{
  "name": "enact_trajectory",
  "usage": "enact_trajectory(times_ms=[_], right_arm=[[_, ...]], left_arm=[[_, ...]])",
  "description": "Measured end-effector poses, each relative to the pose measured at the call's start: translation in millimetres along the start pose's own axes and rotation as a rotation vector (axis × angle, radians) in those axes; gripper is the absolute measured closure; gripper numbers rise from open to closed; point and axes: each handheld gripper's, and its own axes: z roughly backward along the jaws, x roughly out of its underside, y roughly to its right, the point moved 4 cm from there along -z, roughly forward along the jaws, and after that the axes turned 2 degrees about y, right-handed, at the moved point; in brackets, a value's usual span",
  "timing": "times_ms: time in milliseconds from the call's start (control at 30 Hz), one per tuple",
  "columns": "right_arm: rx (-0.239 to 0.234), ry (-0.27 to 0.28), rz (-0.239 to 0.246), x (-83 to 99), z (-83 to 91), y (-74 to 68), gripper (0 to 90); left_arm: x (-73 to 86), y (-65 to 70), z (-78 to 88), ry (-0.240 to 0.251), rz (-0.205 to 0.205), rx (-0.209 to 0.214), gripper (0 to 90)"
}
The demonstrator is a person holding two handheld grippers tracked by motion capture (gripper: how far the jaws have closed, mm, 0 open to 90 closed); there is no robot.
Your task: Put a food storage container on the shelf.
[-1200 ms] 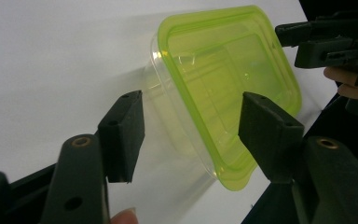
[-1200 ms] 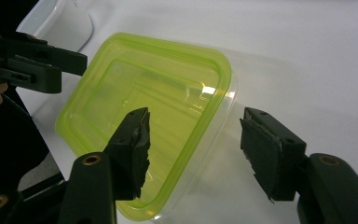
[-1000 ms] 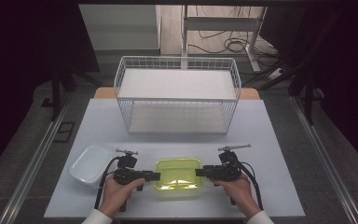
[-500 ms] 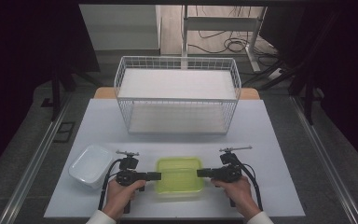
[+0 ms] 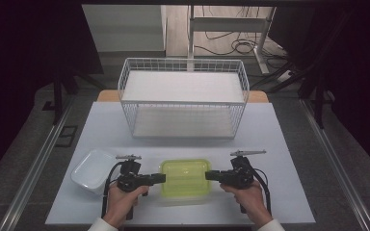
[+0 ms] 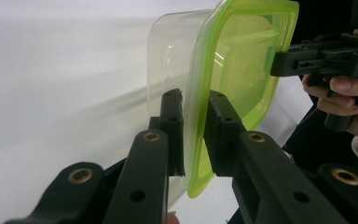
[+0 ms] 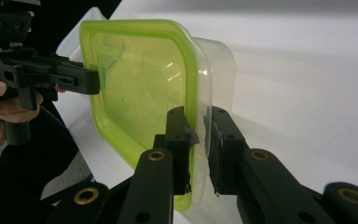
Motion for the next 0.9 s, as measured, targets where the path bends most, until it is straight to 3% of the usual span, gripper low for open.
enact_trajectory(times_ms=[400, 700, 900], right_arm=[[0.025, 0.055, 0.119, -12.0, 14.6, -13.8, 78.2], [0.03, 0.078, 0.153, -21.4, 21.5, -18.3, 78.2], [0.033, 0.098, 0.168, -32.8, 25.7, -17.2, 78.2]], left_arm=[[-11.3, 13.8, 9.4, 0.038, -0.072, 0.001, 78.9], [-26.2, 22.5, 15.3, 0.067, -0.122, -0.013, 78.9], [-37.7, 24.8, 14.2, 0.079, -0.12, -0.004, 78.8]])
